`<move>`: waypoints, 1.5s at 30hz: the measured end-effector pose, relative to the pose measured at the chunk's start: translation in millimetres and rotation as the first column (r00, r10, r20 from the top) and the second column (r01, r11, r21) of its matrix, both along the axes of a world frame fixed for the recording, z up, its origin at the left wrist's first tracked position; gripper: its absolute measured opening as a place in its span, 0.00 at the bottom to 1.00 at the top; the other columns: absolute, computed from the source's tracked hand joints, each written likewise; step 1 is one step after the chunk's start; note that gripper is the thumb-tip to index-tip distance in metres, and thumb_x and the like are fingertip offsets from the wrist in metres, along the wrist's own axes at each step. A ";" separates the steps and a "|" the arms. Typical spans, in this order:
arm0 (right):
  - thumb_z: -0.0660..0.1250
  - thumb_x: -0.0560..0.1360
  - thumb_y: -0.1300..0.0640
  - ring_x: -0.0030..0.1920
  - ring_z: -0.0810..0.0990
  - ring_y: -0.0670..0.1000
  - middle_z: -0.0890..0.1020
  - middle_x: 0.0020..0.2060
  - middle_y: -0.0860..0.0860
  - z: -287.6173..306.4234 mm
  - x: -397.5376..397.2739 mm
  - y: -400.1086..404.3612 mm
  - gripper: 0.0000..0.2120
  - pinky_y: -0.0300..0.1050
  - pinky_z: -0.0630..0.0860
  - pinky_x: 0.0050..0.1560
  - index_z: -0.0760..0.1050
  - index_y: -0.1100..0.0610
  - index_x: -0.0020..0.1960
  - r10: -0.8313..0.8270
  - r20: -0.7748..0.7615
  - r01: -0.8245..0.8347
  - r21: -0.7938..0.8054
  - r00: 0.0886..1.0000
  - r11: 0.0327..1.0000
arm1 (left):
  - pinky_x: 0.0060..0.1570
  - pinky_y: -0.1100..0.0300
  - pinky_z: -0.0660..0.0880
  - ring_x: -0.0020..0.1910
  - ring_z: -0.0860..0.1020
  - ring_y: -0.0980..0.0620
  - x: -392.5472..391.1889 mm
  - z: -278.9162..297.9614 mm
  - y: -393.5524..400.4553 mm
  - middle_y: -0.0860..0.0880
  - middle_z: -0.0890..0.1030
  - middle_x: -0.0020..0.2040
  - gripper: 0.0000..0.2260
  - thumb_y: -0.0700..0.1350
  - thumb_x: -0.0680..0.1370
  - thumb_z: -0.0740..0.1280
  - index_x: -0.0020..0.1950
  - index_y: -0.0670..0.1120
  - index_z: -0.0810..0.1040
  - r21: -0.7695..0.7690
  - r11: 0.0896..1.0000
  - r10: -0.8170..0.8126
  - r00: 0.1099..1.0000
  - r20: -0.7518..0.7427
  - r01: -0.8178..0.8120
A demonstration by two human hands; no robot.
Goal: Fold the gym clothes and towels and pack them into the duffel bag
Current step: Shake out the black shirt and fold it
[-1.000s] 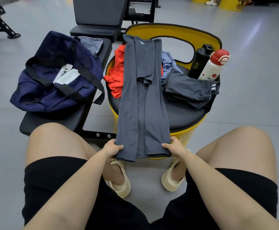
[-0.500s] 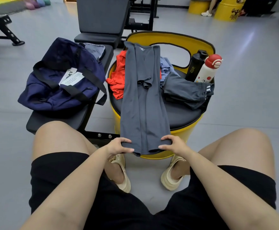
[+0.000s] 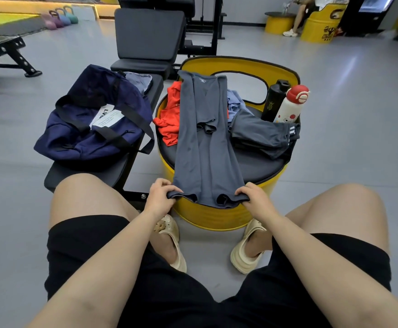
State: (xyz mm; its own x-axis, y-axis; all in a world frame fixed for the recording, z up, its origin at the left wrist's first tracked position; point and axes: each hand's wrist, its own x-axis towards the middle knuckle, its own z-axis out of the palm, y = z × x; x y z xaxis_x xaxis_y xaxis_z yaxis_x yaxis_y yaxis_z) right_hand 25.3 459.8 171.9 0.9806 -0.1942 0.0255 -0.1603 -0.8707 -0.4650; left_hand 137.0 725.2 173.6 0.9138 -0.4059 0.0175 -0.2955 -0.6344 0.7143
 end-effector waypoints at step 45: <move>0.62 0.76 0.70 0.41 0.80 0.44 0.82 0.40 0.48 42.2 165.7 -61.0 0.14 0.37 0.75 0.47 0.78 0.52 0.44 -0.072 -0.184 0.187 0.754 0.980 0.630 | 0.50 0.57 0.74 0.53 0.78 0.51 160.2 32.7 -98.4 0.49 0.81 0.54 0.09 0.41 0.80 0.61 0.59 0.47 0.75 -0.390 0.903 -0.171 0.685 -0.709 -0.178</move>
